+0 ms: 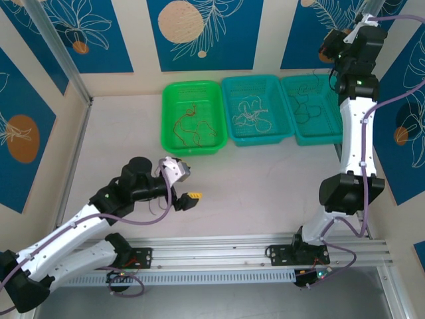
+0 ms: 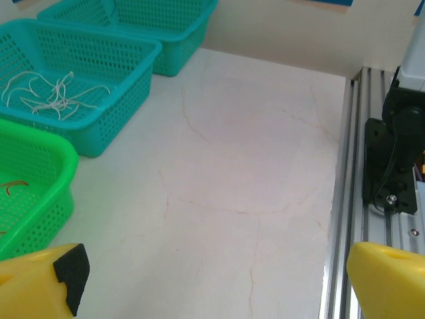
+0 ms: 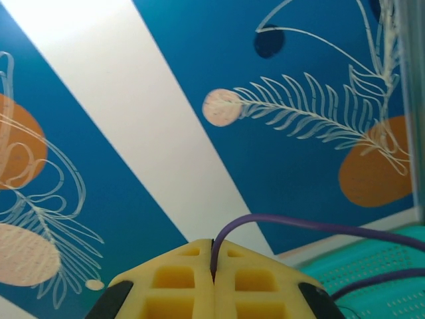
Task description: Untangle the cables
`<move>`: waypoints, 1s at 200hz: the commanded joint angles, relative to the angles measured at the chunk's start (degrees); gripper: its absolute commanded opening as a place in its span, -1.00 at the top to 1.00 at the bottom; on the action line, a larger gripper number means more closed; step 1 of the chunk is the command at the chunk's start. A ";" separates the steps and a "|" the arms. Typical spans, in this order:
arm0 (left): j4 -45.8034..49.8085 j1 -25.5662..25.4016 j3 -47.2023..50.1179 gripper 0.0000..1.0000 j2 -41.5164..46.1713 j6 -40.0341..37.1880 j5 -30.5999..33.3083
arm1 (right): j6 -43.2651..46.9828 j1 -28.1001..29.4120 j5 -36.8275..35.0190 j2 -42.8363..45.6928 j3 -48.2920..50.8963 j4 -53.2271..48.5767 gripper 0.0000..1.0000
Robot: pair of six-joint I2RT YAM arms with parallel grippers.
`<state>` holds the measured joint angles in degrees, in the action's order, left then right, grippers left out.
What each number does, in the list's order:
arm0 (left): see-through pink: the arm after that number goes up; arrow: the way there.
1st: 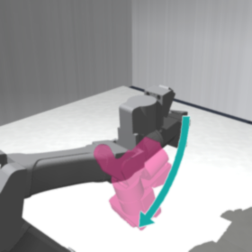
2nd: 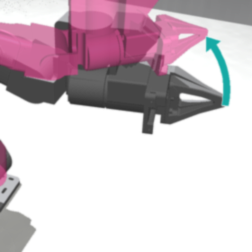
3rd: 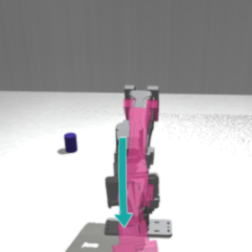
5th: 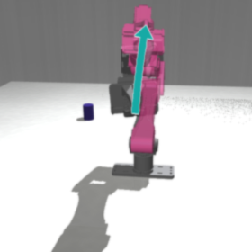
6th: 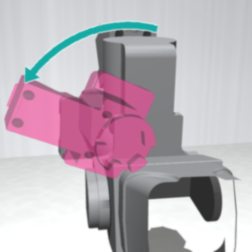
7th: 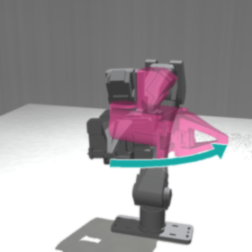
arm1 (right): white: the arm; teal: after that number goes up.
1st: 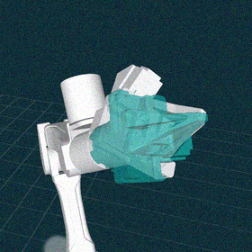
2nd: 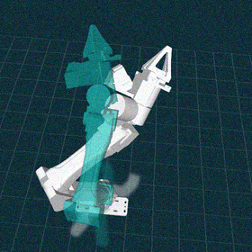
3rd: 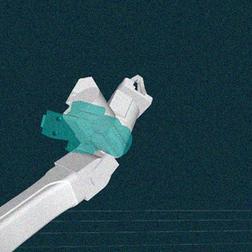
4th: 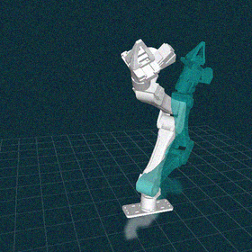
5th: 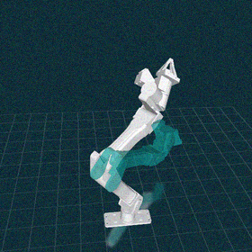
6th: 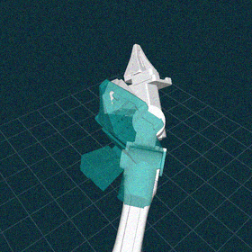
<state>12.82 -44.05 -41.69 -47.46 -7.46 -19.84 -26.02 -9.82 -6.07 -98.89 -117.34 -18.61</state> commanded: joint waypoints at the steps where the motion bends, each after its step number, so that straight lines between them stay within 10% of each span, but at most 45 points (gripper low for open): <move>1: -1.65 -0.46 0.65 -1.00 -0.22 -1.32 0.51 | 1.64 -0.22 -3.48 1.39 6.18 2.74 1.00; 60: 0.08 -0.42 1.09 -1.00 1.91 -0.94 1.86 | -3.56 -1.75 -1.51 0.51 25.84 8.49 1.00; 120: 0.44 -0.42 1.50 -1.00 2.90 1.37 4.76 | -3.98 -5.00 5.67 -14.21 15.33 -1.40 1.00; 156: 1.30 -0.42 1.41 -1.00 3.40 3.60 7.49 | -4.59 -5.54 5.09 -20.47 4.34 -12.78 0.10; 200: 1.85 -0.46 1.85 -1.00 3.34 6.67 12.69 | -6.49 -5.39 6.93 -14.46 8.49 -10.58 -0.11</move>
<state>13.56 -44.07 -40.53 -44.75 -3.40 -11.42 -31.31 -15.25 -1.87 -118.80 -109.58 -27.83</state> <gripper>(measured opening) 0.999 0.549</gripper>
